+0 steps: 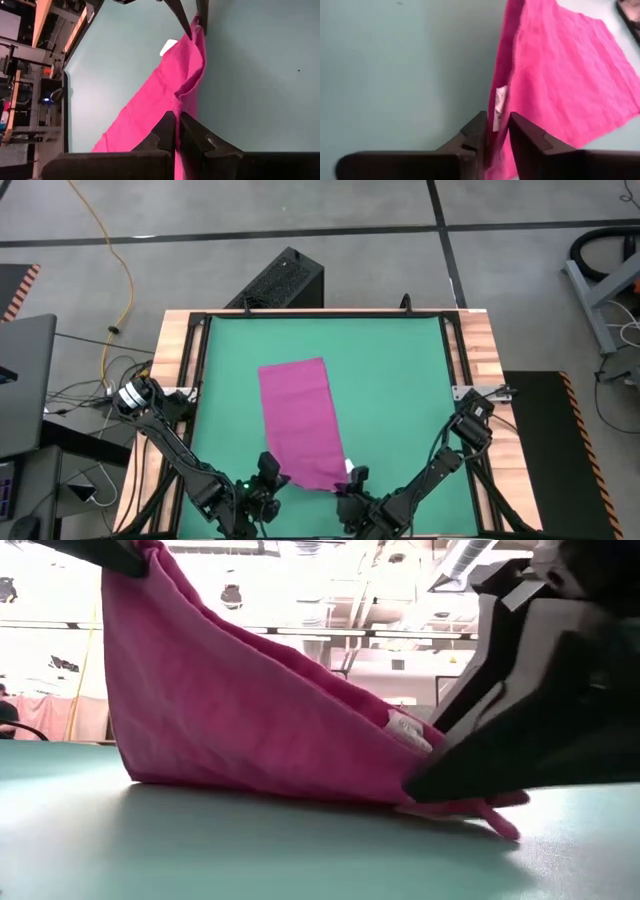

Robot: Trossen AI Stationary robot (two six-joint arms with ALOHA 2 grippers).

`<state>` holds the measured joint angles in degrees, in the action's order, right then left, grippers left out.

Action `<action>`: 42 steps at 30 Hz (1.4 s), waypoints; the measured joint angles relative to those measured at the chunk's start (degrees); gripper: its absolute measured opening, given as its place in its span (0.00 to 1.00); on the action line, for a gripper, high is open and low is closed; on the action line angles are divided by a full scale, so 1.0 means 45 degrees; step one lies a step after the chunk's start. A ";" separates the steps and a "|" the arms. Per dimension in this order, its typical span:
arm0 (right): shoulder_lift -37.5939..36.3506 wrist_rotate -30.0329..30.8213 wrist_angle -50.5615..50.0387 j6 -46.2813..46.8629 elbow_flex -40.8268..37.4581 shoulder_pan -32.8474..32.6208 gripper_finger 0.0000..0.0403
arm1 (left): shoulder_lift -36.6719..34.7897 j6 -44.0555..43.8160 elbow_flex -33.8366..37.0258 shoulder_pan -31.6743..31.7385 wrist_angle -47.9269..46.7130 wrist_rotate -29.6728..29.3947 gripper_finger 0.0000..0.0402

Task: Roll towel into tight, uniform cylinder
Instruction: Roll the pink towel

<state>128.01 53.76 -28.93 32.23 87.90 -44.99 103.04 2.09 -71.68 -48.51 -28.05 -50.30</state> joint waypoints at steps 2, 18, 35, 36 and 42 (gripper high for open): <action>0.0000 0.0128 -0.0305 0.0392 0.0000 0.0000 0.19 | 0.0000 -0.0159 0.0000 -0.0023 -0.0103 0.0016 0.00; 0.0019 0.0112 -0.3126 0.1172 0.2474 -0.0189 0.02 | 0.0000 -0.2630 0.0000 -0.0786 -0.1286 0.0107 0.00; 0.0019 0.0052 -0.6976 -0.1202 0.5714 0.2162 0.02 | 0.0000 -0.5110 0.0000 -0.1129 -0.5852 -0.2257 0.00; 0.0019 0.0055 -0.7158 -0.1431 0.5857 0.2342 0.02 | 0.0000 -0.5347 0.0000 -0.1071 -0.6289 -0.2299 0.00; 0.0019 0.0062 -0.7929 -0.2696 0.6446 0.3296 0.02 | 0.0000 -0.6783 0.0409 -0.0619 -0.7984 -0.2432 0.00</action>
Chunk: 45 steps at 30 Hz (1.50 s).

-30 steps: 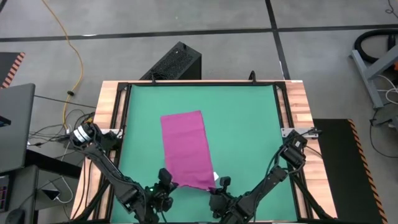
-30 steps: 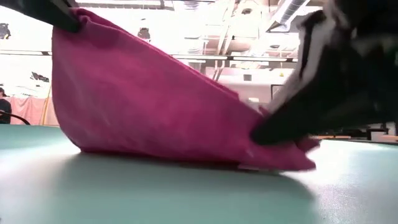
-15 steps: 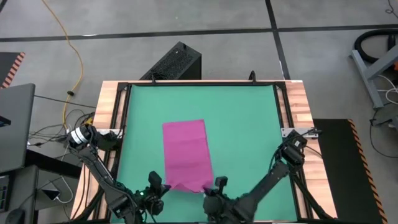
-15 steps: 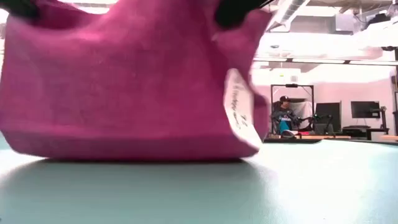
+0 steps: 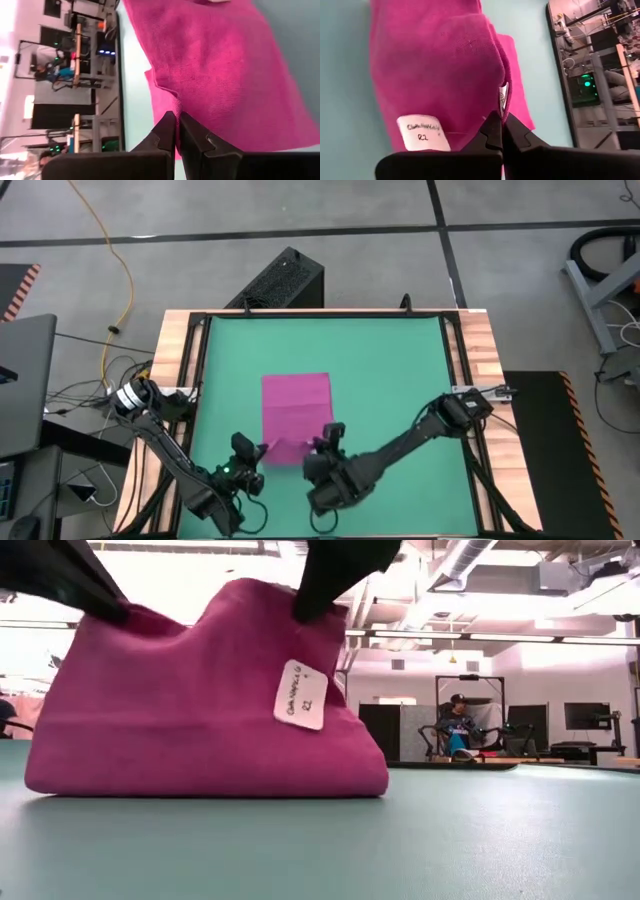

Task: Roll towel into tight, uniform cylinder
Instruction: Roll the pink towel

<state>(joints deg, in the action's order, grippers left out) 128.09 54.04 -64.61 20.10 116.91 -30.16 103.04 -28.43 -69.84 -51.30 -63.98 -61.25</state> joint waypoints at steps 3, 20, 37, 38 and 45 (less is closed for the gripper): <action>-0.0004 -0.0015 0.0003 -0.0617 0.0000 0.0389 0.02 | 0.0000 -0.0504 0.0694 0.0185 -0.0067 -0.0409 0.00; -0.0004 -0.0340 -0.0361 -0.2579 -0.0006 0.1804 0.01 | -0.1858 -0.2176 0.1446 0.0716 -0.2256 -0.1364 0.00; -0.0524 -0.0748 -0.0615 -0.3218 -0.0006 0.2788 0.01 | -0.2492 -0.2459 0.3306 0.1666 -0.1540 -0.2091 0.00; -0.0524 -0.0747 -0.0579 -0.3237 -0.0006 0.2910 0.01 | -0.2492 -0.2330 0.3306 0.1752 -0.1546 -0.2122 0.00; -0.0574 -0.0867 -0.0451 -0.3746 -0.0006 0.3394 0.01 | -0.2492 -0.2131 0.3311 0.2371 -0.1603 -0.2539 0.00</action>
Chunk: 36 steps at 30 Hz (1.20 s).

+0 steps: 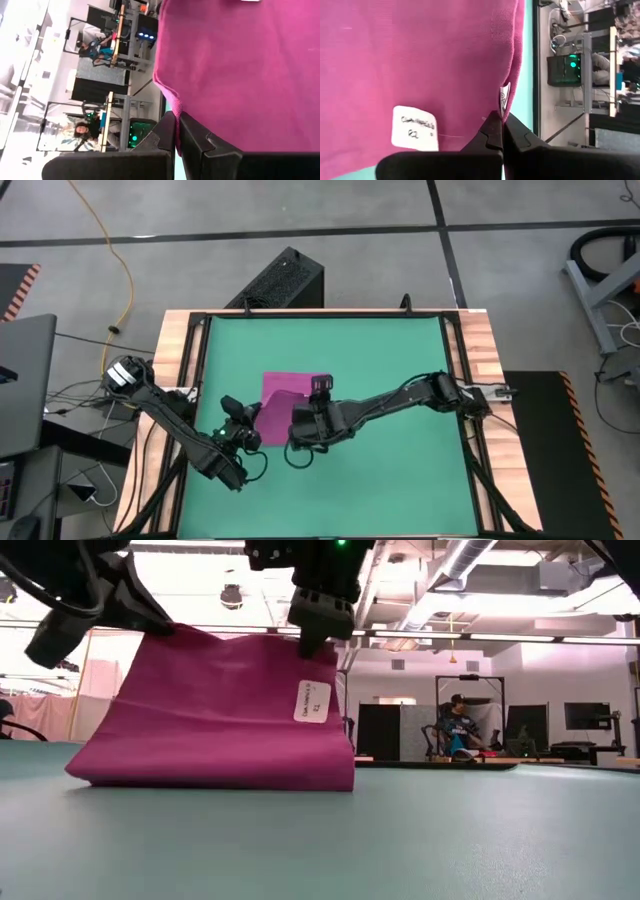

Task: Roll towel into tight, uniform cylinder
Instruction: Roll the pink towel

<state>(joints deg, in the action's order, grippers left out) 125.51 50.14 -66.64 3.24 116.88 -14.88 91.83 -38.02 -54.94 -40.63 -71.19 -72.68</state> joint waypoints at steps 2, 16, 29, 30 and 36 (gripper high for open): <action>-0.0018 -0.0439 0.0067 -0.0043 0.0000 0.0112 0.01 | 0.0000 -0.0017 0.0000 0.0160 -0.0010 -0.0242 0.00; 0.0050 -0.1144 0.0328 -0.0164 0.0000 0.0538 0.01 | -0.0015 -0.0510 0.1672 0.1155 0.1297 -0.0611 0.00; 0.0050 -0.1149 0.0124 -0.0052 -0.0005 0.1023 0.01 | -0.0015 -0.0040 0.1880 0.1701 0.1718 -0.1216 0.00; 0.0050 -0.1147 0.0129 -0.0052 -0.0005 0.1049 0.01 | -0.0015 -0.0166 0.1880 0.1780 0.1718 -0.1307 0.00; 0.0055 -0.1273 0.0158 -0.0054 -0.0016 0.1195 0.01 | -0.0010 -0.0425 0.1880 0.2119 0.1733 -0.1557 0.00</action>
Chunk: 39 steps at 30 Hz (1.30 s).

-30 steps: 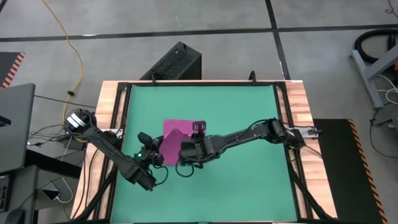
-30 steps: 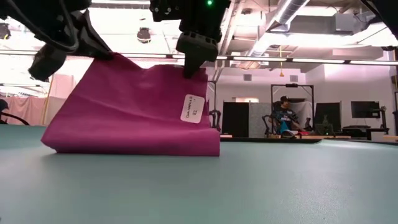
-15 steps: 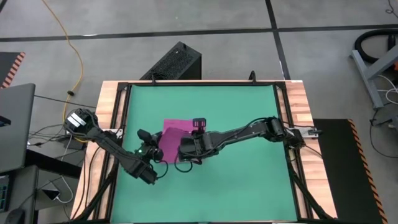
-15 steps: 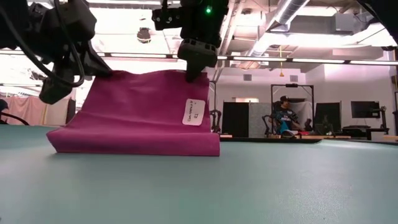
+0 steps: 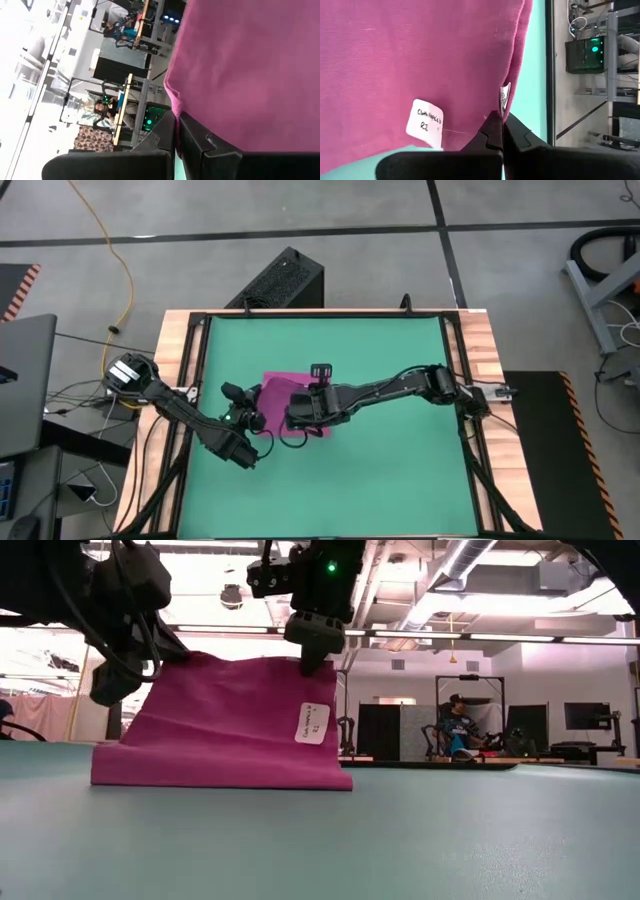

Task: Roll towel into tight, uniform cylinder
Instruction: Roll the pink towel

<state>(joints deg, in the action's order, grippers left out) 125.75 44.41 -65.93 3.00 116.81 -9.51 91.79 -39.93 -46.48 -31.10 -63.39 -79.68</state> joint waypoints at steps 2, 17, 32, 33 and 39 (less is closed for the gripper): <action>0.0000 -0.0142 0.0107 0.0002 -0.0140 0.0054 0.01 | 0.0000 -0.0216 0.0000 0.0061 0.0095 -0.0054 0.00; -0.0097 0.0840 0.0280 0.0371 -0.0902 -0.0227 0.01 | 0.0005 0.0586 0.0976 0.0594 0.2460 -0.0974 0.00; -0.0311 0.0829 -0.0112 0.1046 -0.0878 -0.0343 0.01 | 0.0006 0.0038 0.0976 0.1153 0.3352 -0.1246 0.00; -0.0311 0.0829 -0.0112 0.1046 -0.0878 -0.0347 0.01 | 0.0010 0.0000 0.0976 0.1189 0.3427 -0.1272 0.00; -0.0301 0.0466 -0.0208 0.1177 -0.0878 -0.0208 0.01 | 0.0015 -0.0491 0.0976 0.1492 0.3491 -0.1503 0.00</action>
<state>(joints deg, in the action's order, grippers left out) 124.40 46.51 -66.87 8.29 112.86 -10.44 91.85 -42.14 -42.09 -24.38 -47.68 -86.45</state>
